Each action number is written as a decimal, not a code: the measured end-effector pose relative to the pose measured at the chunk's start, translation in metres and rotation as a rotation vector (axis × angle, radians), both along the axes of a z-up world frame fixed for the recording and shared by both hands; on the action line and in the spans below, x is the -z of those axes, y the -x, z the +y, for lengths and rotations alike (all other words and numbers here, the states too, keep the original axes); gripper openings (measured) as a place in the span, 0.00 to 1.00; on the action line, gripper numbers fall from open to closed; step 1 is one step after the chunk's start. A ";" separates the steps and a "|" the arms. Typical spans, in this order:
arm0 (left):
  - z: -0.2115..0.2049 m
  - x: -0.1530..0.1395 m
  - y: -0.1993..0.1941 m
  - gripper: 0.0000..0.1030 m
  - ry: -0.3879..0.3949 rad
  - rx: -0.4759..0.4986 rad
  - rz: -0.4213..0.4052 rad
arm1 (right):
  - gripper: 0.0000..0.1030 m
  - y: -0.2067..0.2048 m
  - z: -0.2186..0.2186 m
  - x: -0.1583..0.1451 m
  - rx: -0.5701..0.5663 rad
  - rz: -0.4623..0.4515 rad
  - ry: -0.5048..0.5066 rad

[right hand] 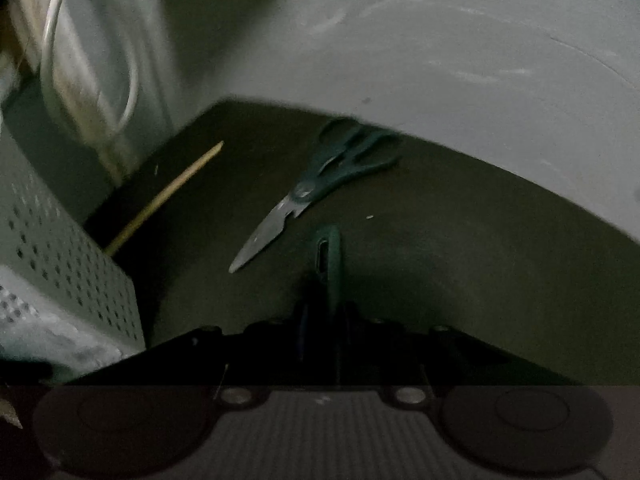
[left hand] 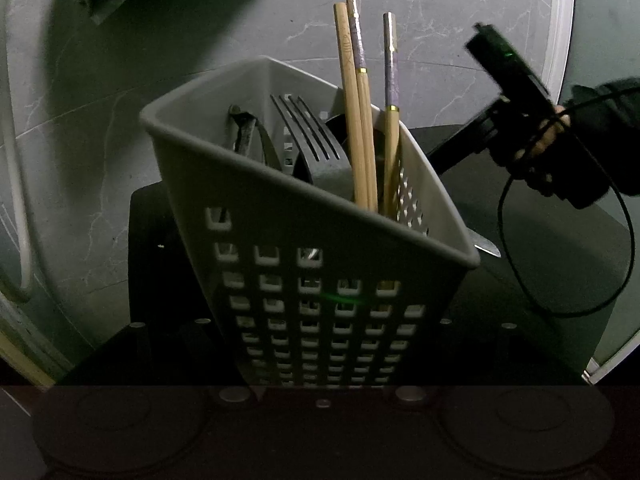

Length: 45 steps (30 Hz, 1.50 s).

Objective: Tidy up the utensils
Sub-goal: 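Grasp the green-handled scissors by the handle with the right gripper, then lift the scissors over the grey holder and lower them inside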

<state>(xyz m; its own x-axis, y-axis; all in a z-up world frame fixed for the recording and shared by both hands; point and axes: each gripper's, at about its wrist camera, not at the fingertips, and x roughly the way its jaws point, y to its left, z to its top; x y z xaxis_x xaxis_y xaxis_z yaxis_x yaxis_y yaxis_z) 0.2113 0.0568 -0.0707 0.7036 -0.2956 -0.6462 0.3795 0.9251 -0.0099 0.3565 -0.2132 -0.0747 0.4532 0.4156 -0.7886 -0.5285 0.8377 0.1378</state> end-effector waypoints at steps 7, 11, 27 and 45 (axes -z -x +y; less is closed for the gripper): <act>0.000 -0.002 -0.005 0.74 -0.004 0.009 0.005 | 0.18 0.025 -0.045 -0.016 0.181 -0.142 -0.202; -0.001 -0.003 -0.006 0.74 -0.008 0.013 0.007 | 0.12 0.044 -0.056 -0.029 0.241 -0.262 -0.283; -0.002 -0.003 -0.005 0.74 -0.011 0.020 0.006 | 0.11 0.075 -0.057 -0.056 0.262 -0.389 -0.384; 0.000 -0.002 -0.010 0.75 -0.009 0.022 0.007 | 0.11 0.108 -0.041 -0.154 0.140 -0.641 -0.492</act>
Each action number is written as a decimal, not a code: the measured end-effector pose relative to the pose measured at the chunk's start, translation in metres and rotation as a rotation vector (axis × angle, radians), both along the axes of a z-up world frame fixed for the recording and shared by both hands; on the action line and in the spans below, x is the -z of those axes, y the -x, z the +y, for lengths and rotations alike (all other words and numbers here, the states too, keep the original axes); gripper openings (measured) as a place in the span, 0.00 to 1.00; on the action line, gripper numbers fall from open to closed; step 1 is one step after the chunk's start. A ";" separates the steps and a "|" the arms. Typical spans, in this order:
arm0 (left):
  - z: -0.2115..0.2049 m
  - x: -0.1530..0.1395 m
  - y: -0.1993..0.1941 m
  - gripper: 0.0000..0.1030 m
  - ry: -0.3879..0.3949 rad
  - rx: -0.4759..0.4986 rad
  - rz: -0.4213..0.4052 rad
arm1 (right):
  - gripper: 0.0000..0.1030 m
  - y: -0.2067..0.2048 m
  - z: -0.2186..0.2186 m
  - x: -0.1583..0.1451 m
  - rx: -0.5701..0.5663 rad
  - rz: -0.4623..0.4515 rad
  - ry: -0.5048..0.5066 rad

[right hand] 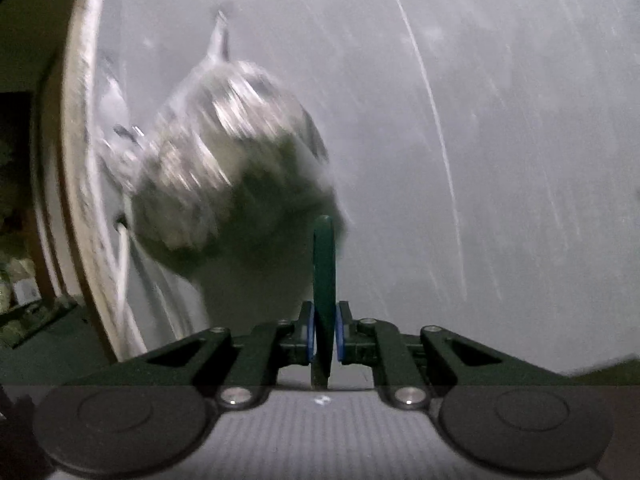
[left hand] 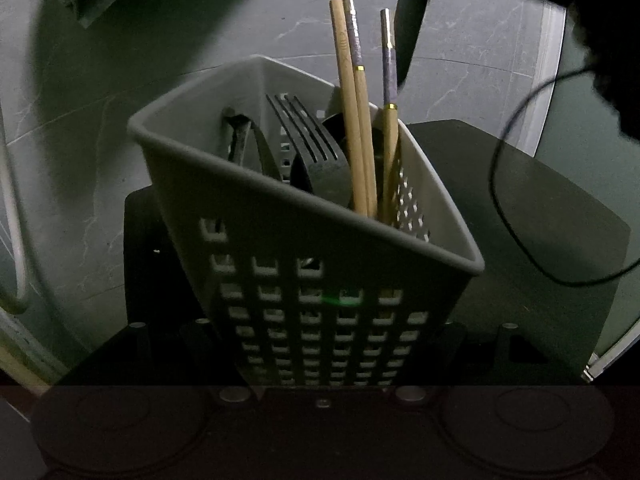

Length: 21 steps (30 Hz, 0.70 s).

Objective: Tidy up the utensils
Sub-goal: 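Lift the scissors over the grey holder and lower them inside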

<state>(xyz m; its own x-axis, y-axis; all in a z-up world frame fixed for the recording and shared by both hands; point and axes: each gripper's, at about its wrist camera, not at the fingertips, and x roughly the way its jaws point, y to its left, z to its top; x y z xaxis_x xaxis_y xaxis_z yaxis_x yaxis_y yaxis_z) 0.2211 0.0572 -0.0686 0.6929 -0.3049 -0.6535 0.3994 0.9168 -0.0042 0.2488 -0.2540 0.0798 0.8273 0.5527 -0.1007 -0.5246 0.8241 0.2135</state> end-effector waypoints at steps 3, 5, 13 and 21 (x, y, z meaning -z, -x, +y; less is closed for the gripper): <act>0.000 0.000 0.000 0.75 0.000 0.001 0.000 | 0.11 0.014 0.004 -0.030 -0.055 -0.082 -0.040; 0.000 0.000 0.000 0.75 0.001 0.001 -0.001 | 0.11 0.020 0.008 -0.045 -0.097 -0.123 -0.057; 0.000 0.001 -0.001 0.75 0.002 0.001 -0.001 | 0.11 0.032 0.033 -0.065 -0.229 -0.172 -0.109; 0.000 0.001 -0.001 0.75 -0.001 0.004 -0.001 | 0.11 0.012 0.085 -0.017 -0.350 -0.027 -0.106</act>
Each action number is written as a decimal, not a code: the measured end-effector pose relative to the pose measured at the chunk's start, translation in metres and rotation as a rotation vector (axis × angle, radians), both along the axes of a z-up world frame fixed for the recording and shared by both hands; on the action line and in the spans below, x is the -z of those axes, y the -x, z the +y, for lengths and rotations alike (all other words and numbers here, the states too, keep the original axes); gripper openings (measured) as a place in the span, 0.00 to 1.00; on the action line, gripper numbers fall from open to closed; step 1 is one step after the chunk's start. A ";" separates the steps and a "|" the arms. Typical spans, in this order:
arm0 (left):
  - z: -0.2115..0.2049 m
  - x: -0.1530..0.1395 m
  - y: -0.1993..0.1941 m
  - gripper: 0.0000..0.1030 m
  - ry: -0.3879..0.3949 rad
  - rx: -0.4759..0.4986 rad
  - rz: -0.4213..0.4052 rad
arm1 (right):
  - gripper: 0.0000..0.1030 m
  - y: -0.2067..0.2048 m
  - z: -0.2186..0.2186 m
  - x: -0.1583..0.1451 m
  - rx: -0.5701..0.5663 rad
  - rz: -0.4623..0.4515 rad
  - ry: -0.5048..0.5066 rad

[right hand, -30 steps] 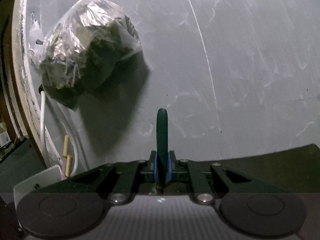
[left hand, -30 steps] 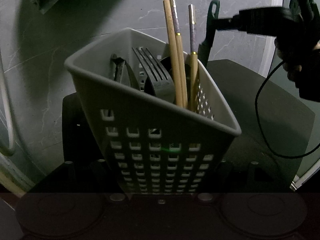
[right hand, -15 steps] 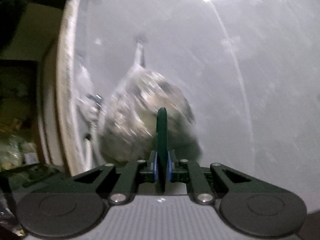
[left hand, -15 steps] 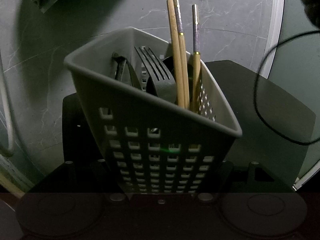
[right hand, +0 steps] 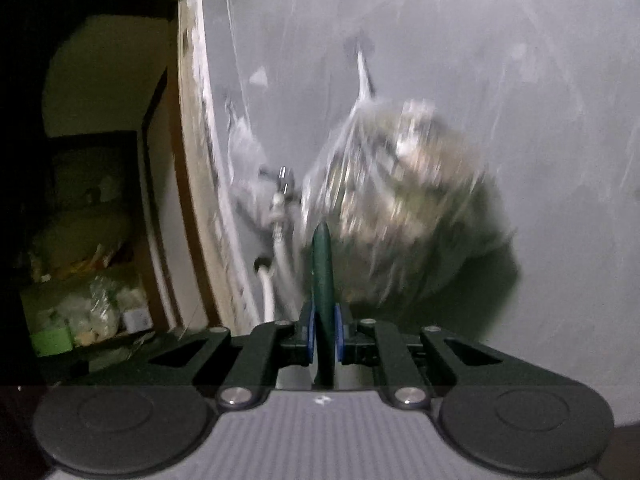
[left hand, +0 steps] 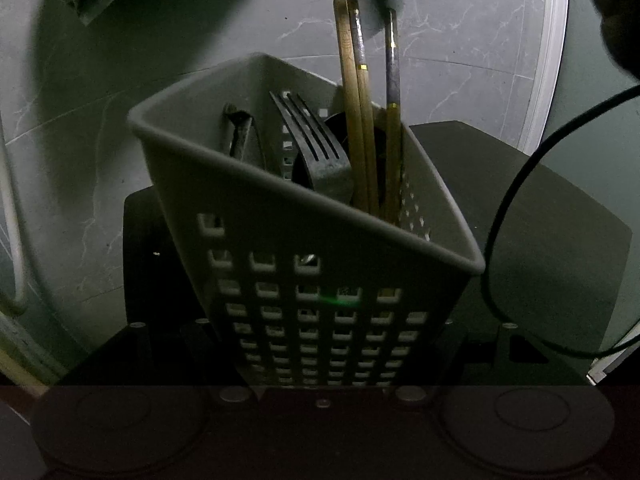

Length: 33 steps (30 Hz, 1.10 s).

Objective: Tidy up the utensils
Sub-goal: 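Lift the scissors over the grey holder and lower them inside, then open the right gripper and withdraw it from the holder toward the table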

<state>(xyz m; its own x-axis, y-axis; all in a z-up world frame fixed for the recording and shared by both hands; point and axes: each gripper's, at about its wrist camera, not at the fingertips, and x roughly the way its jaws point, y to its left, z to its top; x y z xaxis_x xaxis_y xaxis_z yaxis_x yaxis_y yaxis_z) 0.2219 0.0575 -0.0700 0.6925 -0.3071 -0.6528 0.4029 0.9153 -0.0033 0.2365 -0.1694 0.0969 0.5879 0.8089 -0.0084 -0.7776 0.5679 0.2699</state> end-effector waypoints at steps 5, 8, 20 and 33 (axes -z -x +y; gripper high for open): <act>-0.001 0.000 0.001 0.75 0.002 -0.003 -0.002 | 0.08 0.003 0.018 0.034 -0.049 0.077 0.113; 0.000 0.000 0.001 0.75 0.007 -0.008 -0.002 | 0.08 0.010 0.018 0.045 -0.084 0.111 0.178; 0.001 0.001 -0.001 0.74 0.013 -0.007 0.004 | 0.67 0.010 -0.013 0.029 0.015 0.100 0.139; 0.005 0.004 0.006 0.74 0.025 -0.030 0.002 | 1.00 -0.066 -0.024 0.031 0.179 0.042 0.446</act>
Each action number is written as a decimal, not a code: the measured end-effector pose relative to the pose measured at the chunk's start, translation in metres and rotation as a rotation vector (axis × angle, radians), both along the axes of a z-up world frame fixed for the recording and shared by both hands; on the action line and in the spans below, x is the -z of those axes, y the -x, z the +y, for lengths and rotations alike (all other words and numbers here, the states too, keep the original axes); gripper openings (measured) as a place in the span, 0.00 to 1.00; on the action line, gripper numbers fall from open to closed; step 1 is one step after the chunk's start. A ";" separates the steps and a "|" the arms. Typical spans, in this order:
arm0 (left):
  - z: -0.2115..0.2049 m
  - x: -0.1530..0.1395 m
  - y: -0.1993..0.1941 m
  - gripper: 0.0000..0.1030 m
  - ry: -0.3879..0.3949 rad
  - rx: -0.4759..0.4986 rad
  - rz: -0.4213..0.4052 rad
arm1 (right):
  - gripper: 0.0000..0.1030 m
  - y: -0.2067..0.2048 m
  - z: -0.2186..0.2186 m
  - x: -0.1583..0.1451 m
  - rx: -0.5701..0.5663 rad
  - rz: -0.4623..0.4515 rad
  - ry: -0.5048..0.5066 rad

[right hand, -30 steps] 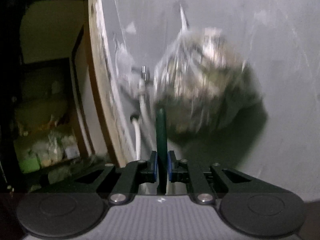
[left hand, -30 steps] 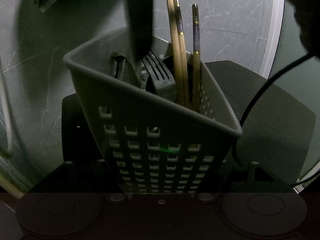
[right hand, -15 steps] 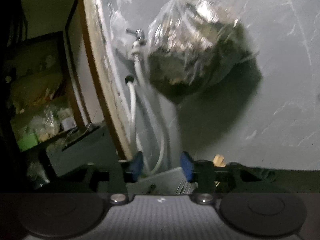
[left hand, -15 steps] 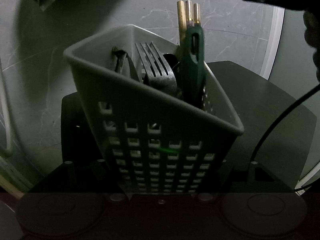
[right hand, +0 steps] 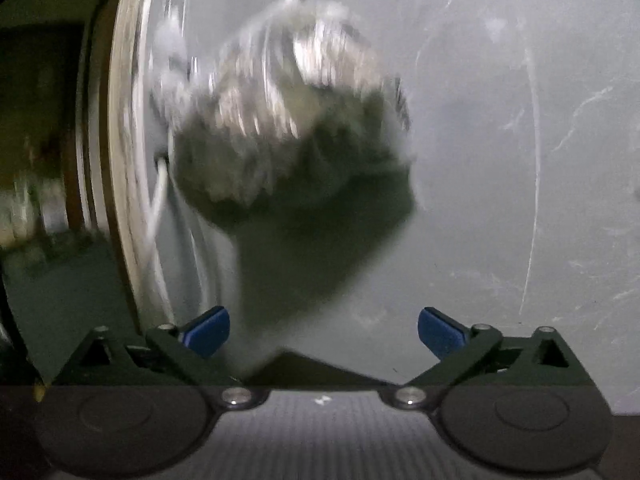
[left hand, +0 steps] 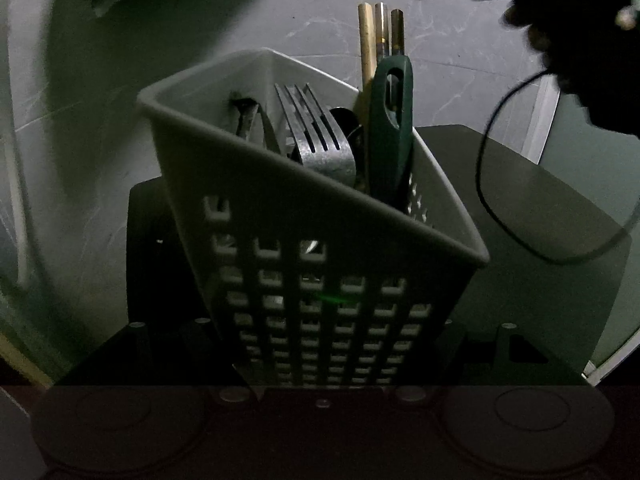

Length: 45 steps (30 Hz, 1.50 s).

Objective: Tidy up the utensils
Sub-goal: 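Open the right gripper and withdraw it from the holder toward the table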

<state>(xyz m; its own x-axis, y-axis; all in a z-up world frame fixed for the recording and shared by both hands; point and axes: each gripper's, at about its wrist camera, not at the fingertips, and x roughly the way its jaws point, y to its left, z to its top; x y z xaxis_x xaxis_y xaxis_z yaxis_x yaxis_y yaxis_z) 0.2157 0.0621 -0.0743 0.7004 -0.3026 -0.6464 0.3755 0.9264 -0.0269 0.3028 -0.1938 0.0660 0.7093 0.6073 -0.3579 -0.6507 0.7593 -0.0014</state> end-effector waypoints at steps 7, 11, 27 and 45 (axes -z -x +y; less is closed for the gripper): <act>0.000 -0.002 0.014 0.74 0.000 -0.051 0.009 | 0.95 -0.049 0.063 0.061 -0.313 -0.003 0.332; 0.002 -0.003 0.025 0.74 0.004 -0.097 0.017 | 0.95 -0.073 0.094 0.082 -0.469 0.038 0.388; -0.006 -0.009 0.038 0.75 0.009 -0.297 0.038 | 0.65 -0.053 0.186 0.136 -1.101 -0.023 0.838; 0.001 -0.008 0.050 0.75 0.003 -0.278 0.029 | 0.12 -0.040 0.130 0.140 -0.645 0.138 0.728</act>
